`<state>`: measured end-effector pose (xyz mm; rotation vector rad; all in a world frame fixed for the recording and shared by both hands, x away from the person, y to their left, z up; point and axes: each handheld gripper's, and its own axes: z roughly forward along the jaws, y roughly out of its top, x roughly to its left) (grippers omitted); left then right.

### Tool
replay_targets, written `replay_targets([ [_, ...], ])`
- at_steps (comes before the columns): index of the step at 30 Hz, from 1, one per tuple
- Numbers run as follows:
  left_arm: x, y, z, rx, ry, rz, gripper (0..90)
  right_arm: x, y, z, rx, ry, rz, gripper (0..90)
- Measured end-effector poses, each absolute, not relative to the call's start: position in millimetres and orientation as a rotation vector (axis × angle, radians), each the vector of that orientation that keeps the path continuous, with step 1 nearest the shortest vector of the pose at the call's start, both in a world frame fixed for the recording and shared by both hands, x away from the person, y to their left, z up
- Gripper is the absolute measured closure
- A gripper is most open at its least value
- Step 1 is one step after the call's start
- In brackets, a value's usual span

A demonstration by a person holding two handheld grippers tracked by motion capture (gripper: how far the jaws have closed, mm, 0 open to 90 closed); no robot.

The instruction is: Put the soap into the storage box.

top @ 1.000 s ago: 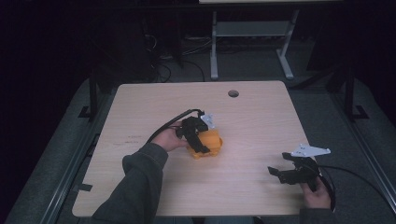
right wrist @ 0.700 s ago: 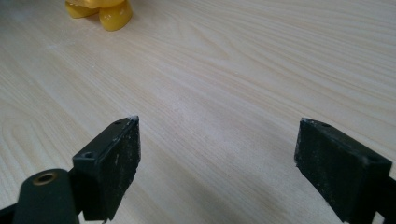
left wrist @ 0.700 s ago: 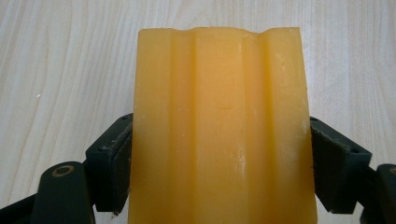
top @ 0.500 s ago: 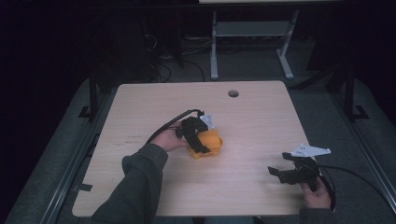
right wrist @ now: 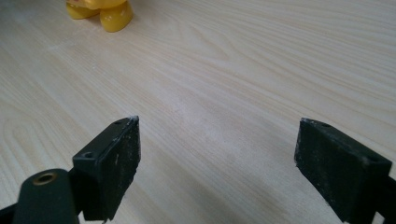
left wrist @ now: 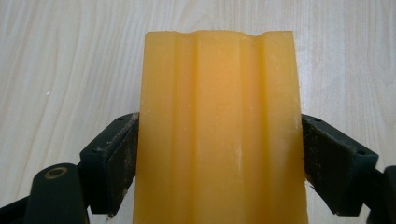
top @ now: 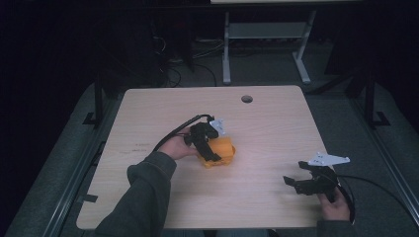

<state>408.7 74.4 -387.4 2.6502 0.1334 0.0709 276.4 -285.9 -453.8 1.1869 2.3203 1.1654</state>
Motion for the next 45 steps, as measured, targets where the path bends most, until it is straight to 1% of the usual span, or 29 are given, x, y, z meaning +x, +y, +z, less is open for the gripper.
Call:
replay_targets([
  [31,399.7,89.0,-372.5,2.626,0.158,0.120,18.9,277.0,-284.7,-454.6,1.194,2.318,1.160,13.9],
  [45,390.9,105.1,-366.4,2.603,0.195,0.155,18.9,277.1,-282.6,-454.5,1.190,2.321,1.150,13.9],
])
